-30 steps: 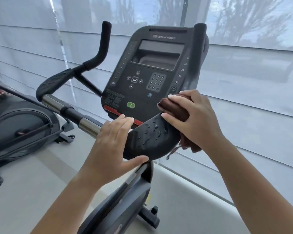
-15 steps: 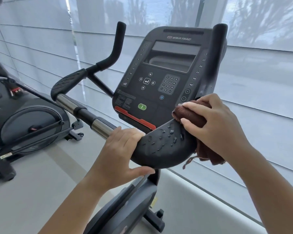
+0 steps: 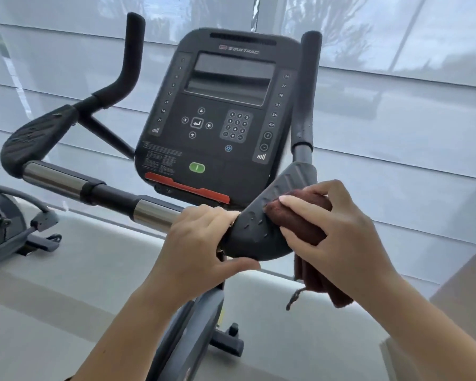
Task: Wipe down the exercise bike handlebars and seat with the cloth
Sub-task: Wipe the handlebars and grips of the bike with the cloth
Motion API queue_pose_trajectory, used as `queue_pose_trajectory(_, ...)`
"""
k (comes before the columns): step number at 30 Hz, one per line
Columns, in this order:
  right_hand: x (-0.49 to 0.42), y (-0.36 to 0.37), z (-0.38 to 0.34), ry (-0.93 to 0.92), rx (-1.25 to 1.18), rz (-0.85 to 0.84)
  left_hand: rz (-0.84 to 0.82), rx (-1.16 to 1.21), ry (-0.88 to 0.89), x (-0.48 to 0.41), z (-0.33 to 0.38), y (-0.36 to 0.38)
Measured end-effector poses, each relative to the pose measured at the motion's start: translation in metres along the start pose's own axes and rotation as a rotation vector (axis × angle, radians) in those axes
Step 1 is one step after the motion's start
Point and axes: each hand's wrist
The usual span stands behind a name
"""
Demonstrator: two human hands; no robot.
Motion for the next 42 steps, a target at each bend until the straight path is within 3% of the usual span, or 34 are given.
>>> queue_pose_trajectory(7, -0.067, 0.008, 0.001, 0.144, 0.091, -0.032, -0.049, 0.042, 0.032, -0.002, -0.007, -0.007)
queue_pose_trajectory(11, -0.055, 0.004, -0.005, 0.159, 0.077, -0.089, -0.049, 0.097, 0.024, -0.004, -0.009, -0.010)
queue_pose_trajectory(21, 0.003, -0.002, -0.025, 0.011, -0.031, -0.044, -0.097, 0.186, -0.004, -0.008, -0.018, -0.016)
queue_pose_trajectory(25, -0.049, -0.007, -0.009, 0.143, 0.005, 0.027, -0.104, 0.185, -0.007, -0.009, -0.020, -0.016)
queue_pose_trajectory(28, -0.059, 0.005, -0.008, 0.202, 0.087, -0.087, -0.080, 0.198, -0.015, -0.007, -0.019, -0.015)
queue_pose_trajectory(35, 0.009, 0.005, -0.034, 0.015, -0.017, -0.067, -0.059, 0.206, -0.015, -0.007, -0.019, -0.013)
queue_pose_trajectory(39, -0.014, -0.007, -0.026, 0.015, -0.146, -0.090, -0.060, 0.204, -0.019, -0.006, -0.019, -0.013)
queue_pose_trajectory(42, -0.036, 0.004, -0.028, 0.032, -0.032, -0.070, -0.063, 0.189, 0.009, -0.004, -0.019, -0.013)
Point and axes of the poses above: each hand's wrist, its own x-axis away from the middle knuckle, its own y-axis out of the palm, z = x × y, and after that the axes turned 5 degrees about -x, right-handed
